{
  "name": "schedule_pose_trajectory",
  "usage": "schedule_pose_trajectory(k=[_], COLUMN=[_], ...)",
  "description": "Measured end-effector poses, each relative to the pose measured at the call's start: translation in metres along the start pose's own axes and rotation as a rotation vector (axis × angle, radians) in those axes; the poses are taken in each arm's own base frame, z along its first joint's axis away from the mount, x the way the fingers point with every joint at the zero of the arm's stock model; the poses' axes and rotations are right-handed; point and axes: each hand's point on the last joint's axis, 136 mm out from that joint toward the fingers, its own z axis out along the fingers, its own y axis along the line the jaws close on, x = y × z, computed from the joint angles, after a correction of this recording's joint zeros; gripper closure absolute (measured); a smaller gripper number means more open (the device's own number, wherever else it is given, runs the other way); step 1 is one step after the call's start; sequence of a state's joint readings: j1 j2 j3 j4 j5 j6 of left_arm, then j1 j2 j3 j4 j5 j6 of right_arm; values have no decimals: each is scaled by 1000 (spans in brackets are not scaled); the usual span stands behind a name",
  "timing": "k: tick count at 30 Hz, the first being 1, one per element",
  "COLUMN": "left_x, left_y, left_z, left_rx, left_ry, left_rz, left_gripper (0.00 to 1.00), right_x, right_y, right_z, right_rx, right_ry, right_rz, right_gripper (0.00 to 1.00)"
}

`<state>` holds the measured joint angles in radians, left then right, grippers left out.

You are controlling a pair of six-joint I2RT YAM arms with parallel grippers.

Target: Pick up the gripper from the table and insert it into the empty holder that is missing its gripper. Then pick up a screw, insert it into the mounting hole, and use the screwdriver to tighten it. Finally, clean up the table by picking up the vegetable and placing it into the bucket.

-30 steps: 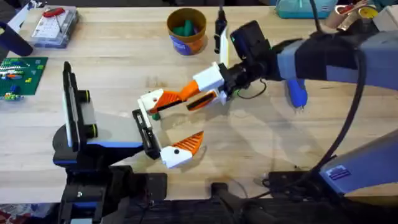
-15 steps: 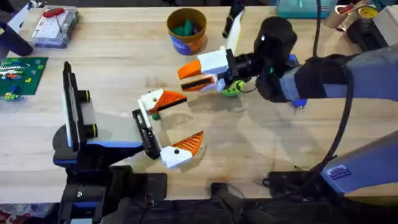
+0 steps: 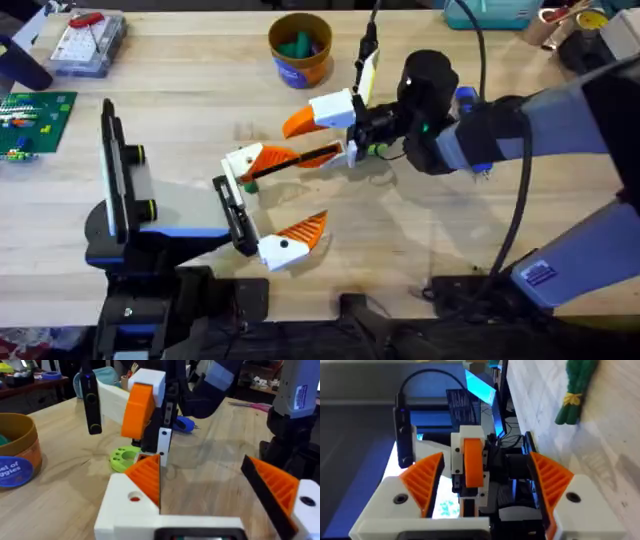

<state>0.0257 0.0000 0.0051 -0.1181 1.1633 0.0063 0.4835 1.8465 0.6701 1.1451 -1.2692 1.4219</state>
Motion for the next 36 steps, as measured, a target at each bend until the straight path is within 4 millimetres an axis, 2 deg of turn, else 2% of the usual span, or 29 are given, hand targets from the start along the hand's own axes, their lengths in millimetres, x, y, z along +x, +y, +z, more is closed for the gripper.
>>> schedule_pose_trajectory(k=[7,11,13,15,18,21,24,29,30,34,36], left_x=[0,0,0,0,0,0,0,0,0,0,0], left_y=[0,0,0,0,0,0,0,0,0,0,0], left_z=[0,0,0,0,0,0,0,0,0,0,0], left_rx=[0,0,0,0,0,0,0,0,0,2,2], left_ry=[0,0,0,0,0,0,0,0,0,1,1], left_rz=[0,0,0,0,0,0,0,0,-1,-18,-18], left_gripper=[10,10,10,10,10,10,10,10,10,10,10], right_x=[4,8,9,9,10,12,14,16,16,17,17], right_y=[3,6,7,7,7,7,7,7,7,12,13], right_z=[4,9,10,10,10,13,15,15,15,15,14], right_rx=[-8,-14,-15,-16,-16,-16,-17,-18,-18,-24,-24], right_ry=[15,31,36,39,41,50,59,69,70,72,75], right_rz=[-3,-20,-20,-16,-13,-12,-11,-11,-13,-29,-29], right_gripper=[8,51,129,269,380,426,519,593,639,935,985])
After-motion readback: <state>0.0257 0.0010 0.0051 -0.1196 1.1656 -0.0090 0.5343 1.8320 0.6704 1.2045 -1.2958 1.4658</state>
